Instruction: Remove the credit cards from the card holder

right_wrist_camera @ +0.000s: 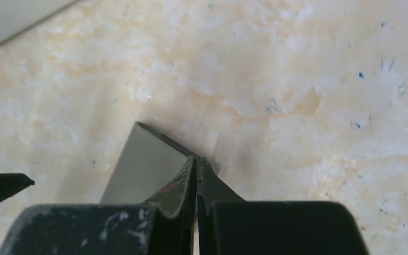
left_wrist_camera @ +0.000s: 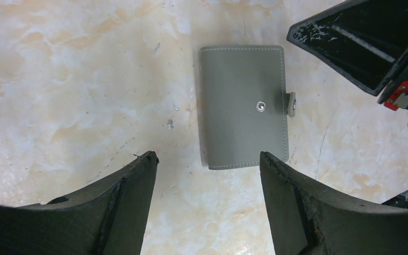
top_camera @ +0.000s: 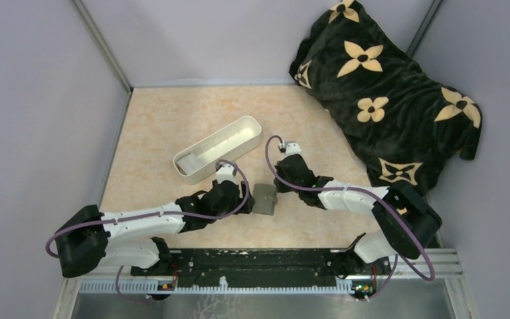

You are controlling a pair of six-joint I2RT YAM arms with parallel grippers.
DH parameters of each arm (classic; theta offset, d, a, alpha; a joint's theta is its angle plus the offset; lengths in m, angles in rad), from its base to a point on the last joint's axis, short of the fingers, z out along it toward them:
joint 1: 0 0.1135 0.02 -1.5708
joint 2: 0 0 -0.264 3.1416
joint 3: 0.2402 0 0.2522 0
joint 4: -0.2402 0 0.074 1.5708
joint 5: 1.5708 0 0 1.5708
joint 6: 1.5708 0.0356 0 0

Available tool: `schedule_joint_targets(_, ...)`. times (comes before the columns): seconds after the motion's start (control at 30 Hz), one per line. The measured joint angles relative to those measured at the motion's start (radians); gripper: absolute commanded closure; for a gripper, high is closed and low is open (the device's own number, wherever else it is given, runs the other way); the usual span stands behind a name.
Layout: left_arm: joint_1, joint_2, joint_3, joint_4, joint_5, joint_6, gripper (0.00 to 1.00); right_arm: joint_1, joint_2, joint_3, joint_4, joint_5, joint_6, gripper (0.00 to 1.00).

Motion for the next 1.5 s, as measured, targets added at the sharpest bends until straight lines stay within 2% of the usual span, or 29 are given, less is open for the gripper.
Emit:
schedule_joint_targets(0.17, 0.016, -0.024, -0.005, -0.011, -0.008, -0.001, 0.24, 0.021, -0.003, 0.08, -0.032, 0.032, -0.043, 1.0)
schedule_joint_targets(0.5, 0.032, -0.051, -0.044, -0.013, -0.008, -0.012, 0.24, 0.188, -0.001, 0.159, -0.125, 0.087, -0.047, 1.0)
schedule_joint_targets(0.67, 0.041, -0.113, -0.053, -0.028, -0.013, -0.024, 0.05, 0.231, 0.006, 0.157, -0.158, 0.095, -0.017, 1.0)
schedule_joint_targets(0.77, 0.047, -0.149, -0.058, -0.036, -0.018, -0.026, 0.01, 0.241, 0.006, 0.148, -0.172, 0.103, 0.006, 1.0)
schedule_joint_targets(1.13, 0.048, -0.163, -0.058, -0.05, -0.016, -0.026, 0.01, 0.238, 0.002, 0.084, -0.255, 0.192, 0.063, 0.98)
schedule_joint_targets(1.5, 0.048, -0.145, -0.058, -0.041, 0.002, -0.025, 0.01, 0.184, -0.084, 0.009, -0.275, 0.211, 0.092, 0.98)
